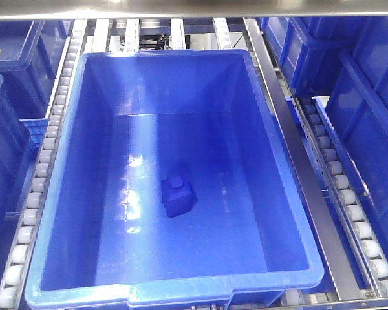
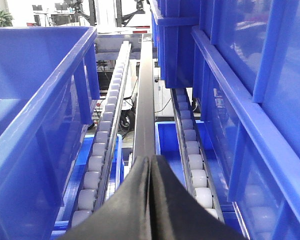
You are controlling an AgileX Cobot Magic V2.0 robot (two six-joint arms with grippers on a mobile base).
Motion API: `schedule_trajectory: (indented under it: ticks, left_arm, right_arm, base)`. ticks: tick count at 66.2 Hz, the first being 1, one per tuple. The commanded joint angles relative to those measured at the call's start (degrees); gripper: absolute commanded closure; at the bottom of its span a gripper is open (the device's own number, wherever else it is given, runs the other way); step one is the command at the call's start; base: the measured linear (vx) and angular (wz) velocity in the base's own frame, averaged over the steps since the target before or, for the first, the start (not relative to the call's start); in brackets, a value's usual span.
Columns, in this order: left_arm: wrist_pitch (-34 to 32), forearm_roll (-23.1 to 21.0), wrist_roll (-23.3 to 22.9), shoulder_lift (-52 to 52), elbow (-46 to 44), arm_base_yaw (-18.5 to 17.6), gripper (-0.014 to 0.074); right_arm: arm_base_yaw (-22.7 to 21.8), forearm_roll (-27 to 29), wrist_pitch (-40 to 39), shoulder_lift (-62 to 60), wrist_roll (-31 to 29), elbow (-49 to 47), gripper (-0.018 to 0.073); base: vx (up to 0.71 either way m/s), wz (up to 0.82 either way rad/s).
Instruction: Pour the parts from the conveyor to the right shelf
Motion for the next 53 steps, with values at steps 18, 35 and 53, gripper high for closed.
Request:
schedule_trajectory:
  ticks: [18, 35, 53]
  left_arm:
    - [-4.22, -0.45, -0.49, -0.67, -1.12, -0.30, 0.0603]
    - [-4.22, -0.45, -0.49, -0.67, -1.12, -0.30, 0.0603]
    - [-4.22, -0.45, -0.49, -0.67, -1.12, -0.30, 0.0603]
  right_arm:
    - [-0.04, -0.40, -4.64, -0.74, -0.14, 0.56, 0.0567]
    - [-0.04, -0.40, -4.64, -0.74, -0.14, 0.56, 0.0567]
    - [-0.04, -0.40, -4.64, -0.74, -0.14, 0.56, 0.0567]
  base:
    - [0.00, 0.00]
    - [0.00, 0.00]
    - [0.00, 0.00]
